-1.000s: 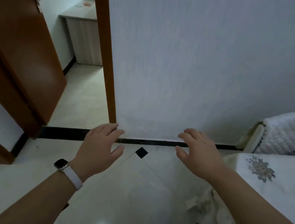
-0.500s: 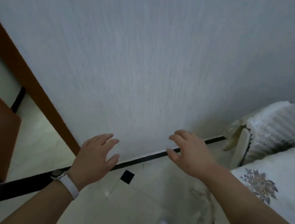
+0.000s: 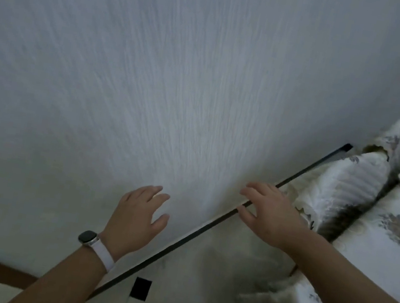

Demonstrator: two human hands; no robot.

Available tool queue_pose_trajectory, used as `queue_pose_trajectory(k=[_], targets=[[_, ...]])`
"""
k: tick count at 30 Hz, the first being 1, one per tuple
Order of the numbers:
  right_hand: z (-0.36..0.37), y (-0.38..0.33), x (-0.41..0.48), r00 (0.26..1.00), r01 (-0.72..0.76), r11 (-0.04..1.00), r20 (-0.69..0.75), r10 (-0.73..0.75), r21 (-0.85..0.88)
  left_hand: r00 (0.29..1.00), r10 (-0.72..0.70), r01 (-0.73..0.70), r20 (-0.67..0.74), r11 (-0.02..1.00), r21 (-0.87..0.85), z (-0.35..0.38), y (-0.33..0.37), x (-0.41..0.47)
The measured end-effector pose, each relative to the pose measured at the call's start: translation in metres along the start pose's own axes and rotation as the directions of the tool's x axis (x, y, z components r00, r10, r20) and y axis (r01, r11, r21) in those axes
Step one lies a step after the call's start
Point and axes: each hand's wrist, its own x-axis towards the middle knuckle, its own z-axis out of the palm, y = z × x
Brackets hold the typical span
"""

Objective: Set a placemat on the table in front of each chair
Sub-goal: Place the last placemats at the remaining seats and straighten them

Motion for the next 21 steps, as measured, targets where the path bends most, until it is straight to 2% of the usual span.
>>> queue_pose_trajectory(k=[7, 11, 15, 18, 21], targets=[[0.01, 0.027, 0.058, 0.974, -0.22, 0.975, -0.054, 0.22, 0.004, 0.974, 0.224, -0.22, 0.032, 0.97, -0.099, 0.032, -0.017, 0.125], [0.002, 0.028, 0.1, 0.926, -0.362, 0.932, -0.107, 0.363, 0.028, 0.932, 0.361, -0.353, 0.022, 0.92, -0.171, 0.04, -0.023, 0.193], [-0.011, 0.037, 0.127, 0.86, -0.495, 0.869, -0.144, 0.49, 0.005, 0.862, 0.506, -0.5, -0.023, 0.844, -0.196, 0.047, -0.017, 0.264], [-0.018, 0.047, 0.125, 0.806, -0.57, 0.822, -0.201, 0.557, -0.005, 0.796, 0.605, -0.598, -0.039, 0.773, -0.212, 0.048, 0.008, 0.307], [-0.025, 0.061, 0.114, 0.738, -0.66, 0.751, -0.199, 0.645, -0.011, 0.723, 0.689, -0.681, -0.046, 0.7, -0.213, 0.049, 0.041, 0.34]])
